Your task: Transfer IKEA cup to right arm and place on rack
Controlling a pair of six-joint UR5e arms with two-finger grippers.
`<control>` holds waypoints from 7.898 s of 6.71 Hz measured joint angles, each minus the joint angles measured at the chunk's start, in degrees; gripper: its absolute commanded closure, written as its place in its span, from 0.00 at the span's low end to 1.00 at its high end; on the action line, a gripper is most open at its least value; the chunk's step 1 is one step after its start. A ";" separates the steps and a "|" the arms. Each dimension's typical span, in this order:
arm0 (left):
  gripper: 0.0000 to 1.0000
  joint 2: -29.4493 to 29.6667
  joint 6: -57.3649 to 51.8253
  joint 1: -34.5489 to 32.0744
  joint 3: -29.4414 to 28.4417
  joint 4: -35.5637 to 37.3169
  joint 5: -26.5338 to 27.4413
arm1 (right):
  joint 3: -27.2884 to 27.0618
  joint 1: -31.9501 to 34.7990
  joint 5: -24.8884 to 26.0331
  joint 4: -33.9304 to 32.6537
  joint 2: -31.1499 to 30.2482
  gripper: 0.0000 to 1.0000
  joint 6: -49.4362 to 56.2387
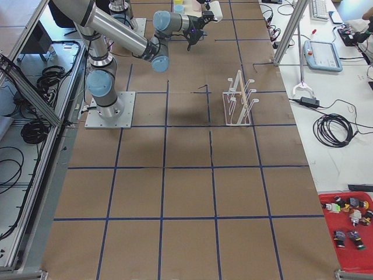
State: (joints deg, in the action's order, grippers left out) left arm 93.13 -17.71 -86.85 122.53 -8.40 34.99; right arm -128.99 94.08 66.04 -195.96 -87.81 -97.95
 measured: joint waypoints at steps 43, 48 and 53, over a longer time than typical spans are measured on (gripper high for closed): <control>0.01 -2.78 18.49 3.51 -4.36 -7.93 32.35 | 14.67 -3.22 1.51 8.85 9.38 0.85 29.70; 0.00 -2.09 18.85 -1.09 -29.69 -67.66 51.28 | 22.22 -8.84 12.16 8.44 17.13 0.89 75.22; 0.00 -5.81 16.06 0.34 -28.40 -80.02 55.76 | 29.39 -11.34 15.14 -0.24 27.76 0.88 97.30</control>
State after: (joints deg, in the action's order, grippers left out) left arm 87.32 -1.65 -86.51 94.14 -88.42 90.75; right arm -99.59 82.74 81.17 -196.21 -60.05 -0.65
